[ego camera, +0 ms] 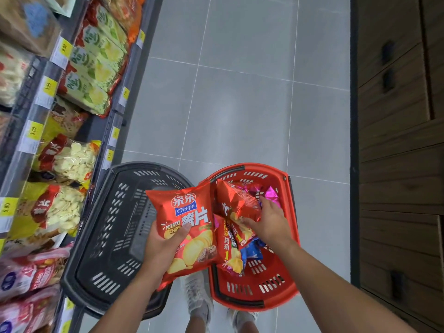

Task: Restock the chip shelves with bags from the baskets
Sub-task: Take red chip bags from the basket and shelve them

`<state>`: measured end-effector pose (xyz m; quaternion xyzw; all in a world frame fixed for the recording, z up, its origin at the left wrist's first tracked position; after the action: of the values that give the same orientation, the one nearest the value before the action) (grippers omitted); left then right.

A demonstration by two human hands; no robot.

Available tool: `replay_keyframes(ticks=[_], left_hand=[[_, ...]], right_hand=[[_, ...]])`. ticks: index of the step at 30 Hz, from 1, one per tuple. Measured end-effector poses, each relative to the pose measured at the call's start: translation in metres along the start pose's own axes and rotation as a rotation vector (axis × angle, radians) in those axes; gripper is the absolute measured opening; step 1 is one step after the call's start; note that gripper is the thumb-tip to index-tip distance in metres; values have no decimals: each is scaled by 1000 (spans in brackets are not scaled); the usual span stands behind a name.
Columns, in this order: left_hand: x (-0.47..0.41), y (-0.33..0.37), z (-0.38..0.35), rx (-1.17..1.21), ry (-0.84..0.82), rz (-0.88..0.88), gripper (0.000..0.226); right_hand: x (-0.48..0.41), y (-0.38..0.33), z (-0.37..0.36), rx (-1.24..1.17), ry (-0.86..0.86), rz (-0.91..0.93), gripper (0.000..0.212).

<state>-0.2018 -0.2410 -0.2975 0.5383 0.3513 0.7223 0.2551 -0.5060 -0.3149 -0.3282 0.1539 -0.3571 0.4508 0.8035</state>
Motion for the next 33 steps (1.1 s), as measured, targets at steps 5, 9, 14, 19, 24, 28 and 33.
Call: replay_keyframes(ticks=[5,9,14,19,24,28,33], left_hand=[[-11,-13,11,-50,29,-9,61],[-15,-27,15,-68,29,-24,53],[-19,-36,21,-83,39,-20,56],[-13,-21,27,-91,52,-27,52],[-1,40,40,-51,53,-73,58],[11,118,53,-18,61,-153,51],[38,227,55,49,-40,-267,62]], right_hand=[[-27,-44,-18,339,8,33,119],[-53,-57,-43,435,-67,-39,136],[-76,-41,-47,383,-96,-1,105],[-56,-24,-2,-31,-245,-7,67],[13,-33,79,-529,-428,15,57],[82,-53,153,-684,-503,76,50],[169,-76,241,-782,-527,176,51]])
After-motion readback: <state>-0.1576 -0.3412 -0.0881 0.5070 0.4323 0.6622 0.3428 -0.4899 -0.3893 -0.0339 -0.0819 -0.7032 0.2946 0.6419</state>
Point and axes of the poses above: each hand's wrist, its own x-axis away from the middle knuckle, its own z-axis out of the back of the hand, y = z × x, the point moved 9 cm from there along -x, towards the middle knuckle, and after that the axes turned 13 degrees about -z, right-handed, at the moved point
